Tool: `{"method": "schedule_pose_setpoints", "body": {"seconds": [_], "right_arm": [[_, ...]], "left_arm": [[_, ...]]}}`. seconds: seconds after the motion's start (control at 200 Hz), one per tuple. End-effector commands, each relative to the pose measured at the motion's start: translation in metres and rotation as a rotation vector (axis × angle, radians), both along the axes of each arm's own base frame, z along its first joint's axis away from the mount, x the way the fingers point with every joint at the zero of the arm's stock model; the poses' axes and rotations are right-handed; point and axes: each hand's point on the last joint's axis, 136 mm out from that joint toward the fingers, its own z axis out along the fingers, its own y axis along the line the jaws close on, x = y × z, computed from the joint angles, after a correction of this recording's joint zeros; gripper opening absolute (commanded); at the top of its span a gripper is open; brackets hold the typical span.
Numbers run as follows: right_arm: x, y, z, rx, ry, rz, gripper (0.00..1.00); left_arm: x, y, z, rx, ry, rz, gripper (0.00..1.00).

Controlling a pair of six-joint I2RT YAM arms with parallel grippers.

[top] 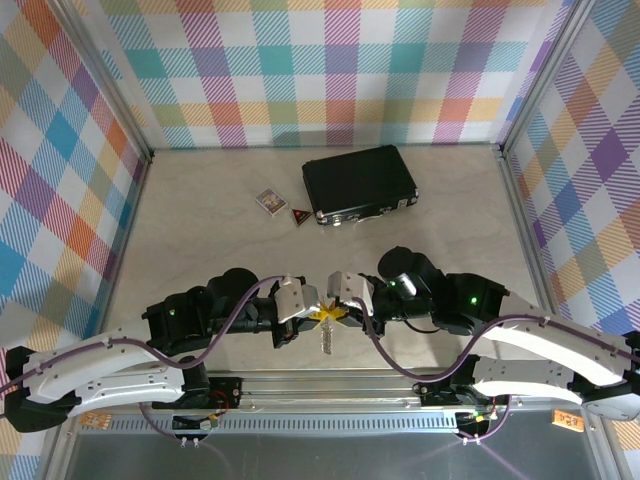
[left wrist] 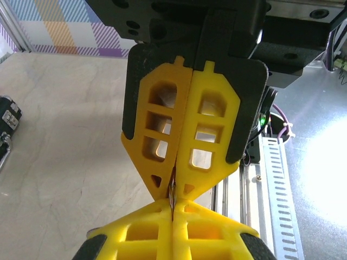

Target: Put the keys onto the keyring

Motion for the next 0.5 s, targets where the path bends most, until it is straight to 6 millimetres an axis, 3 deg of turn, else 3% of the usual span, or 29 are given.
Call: {"method": "schedule_pose_setpoints", "body": {"seconds": [0.0, 0.115, 0.37, 0.495], "right_arm": [[-0.003, 0.001, 0.023, 0.088, -0.007, -0.002, 0.08], [-0.004, -0.003, 0.031, 0.141, -0.005, -0.014, 0.18], [-0.006, -0.01, 0.041, 0.189, -0.008, -0.027, 0.13], [-0.009, -0.009, 0.043, 0.194, 0.0, -0.017, 0.18]], "left_arm": [[-0.003, 0.001, 0.044, -0.182, -0.045, -0.006, 0.0], [-0.004, 0.004, 0.054, -0.229, -0.059, -0.007, 0.0], [-0.01, 0.004, 0.058, -0.255, -0.057, -0.033, 0.0], [-0.011, 0.006, 0.06, -0.267, -0.056, -0.036, 0.0]]}}
